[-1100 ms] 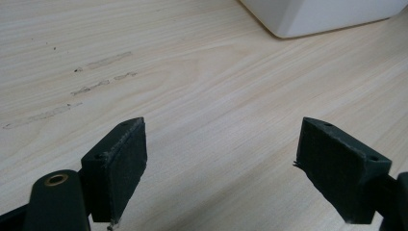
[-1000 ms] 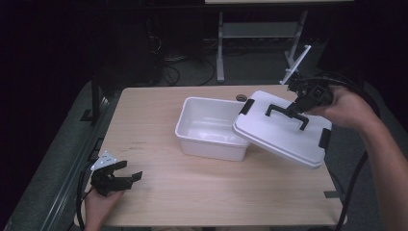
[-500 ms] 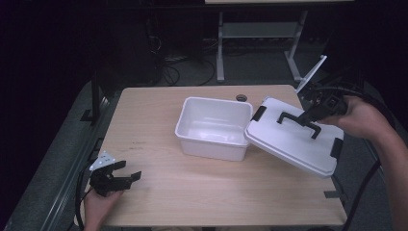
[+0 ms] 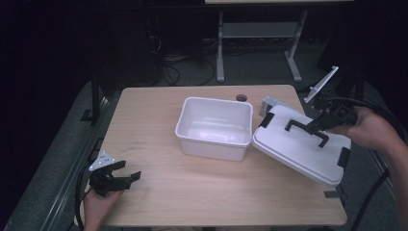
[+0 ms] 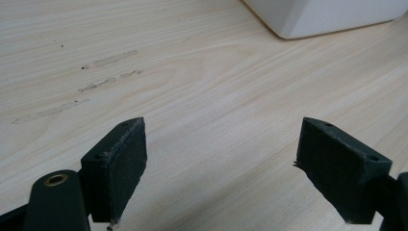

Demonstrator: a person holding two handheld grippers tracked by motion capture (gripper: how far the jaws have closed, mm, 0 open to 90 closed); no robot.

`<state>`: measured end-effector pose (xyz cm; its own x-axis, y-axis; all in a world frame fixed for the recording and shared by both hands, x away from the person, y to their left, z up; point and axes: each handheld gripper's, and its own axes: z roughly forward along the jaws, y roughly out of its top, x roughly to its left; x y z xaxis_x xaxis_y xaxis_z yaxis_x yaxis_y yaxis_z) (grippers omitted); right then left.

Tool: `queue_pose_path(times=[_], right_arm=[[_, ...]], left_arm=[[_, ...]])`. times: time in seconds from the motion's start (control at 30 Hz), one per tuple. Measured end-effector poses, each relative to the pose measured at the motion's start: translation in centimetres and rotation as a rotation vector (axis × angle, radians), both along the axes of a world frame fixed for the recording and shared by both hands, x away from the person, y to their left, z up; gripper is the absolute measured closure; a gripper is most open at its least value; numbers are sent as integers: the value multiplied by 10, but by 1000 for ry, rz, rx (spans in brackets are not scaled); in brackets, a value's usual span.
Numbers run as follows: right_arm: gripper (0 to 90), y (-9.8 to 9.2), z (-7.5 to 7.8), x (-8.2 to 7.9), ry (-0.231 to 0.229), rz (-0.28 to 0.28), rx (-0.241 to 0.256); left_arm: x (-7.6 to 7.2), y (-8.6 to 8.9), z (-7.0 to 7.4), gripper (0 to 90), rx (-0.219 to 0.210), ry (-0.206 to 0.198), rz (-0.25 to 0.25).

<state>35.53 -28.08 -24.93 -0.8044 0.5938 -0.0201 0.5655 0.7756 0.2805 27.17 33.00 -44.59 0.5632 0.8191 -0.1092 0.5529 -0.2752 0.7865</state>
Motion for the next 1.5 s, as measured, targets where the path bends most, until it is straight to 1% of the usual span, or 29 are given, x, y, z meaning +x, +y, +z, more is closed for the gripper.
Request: queue_pose_path(times=[0.27, 0.33, 0.37, 0.5, 0.7, 0.8, 0.9, 1.07, 1.27, 1.3, 1.5], right_arm=[[847, -7, -17, -4, 16, -13, -6], [847, -9, -25, -4, 24, -15, -5], [847, -9, -25, -4, 24, -15, -5], [847, -10, -37, -4, 33, -16, -3], [846, -10, -55, -4, 46, -17, 6], [846, -9, -63, -5, 49, -19, 7], [846, -7, -73, -5, 43, -9, -4], [846, -3, -88, -5, 54, -6, -8], [846, 1, -101, -4, 64, -3, -2], [846, 2, -103, -4, 60, 0, -4], [845, 8, -115, -3, 72, 8, -18]], left_arm=[[0, 0, 0, 173, -1, -1, 1], [-1, 0, 0, 173, 0, -2, 1], [-1, 0, 0, 173, -4, -3, 5], [-1, 1, 0, 173, -9, -2, 7], [-1, 2, 0, 173, -2, -1, 2], [-1, 2, 0, 173, -1, -2, 3], [-2, 1, 0, 172, 0, 0, 5], [-2, 3, 0, 172, -4, -2, 8], [-2, 1, 0, 173, 0, -1, 3], [-1, 1, 0, 172, 0, -1, 2], [-2, 2, 1, 173, -4, -2, 5]])
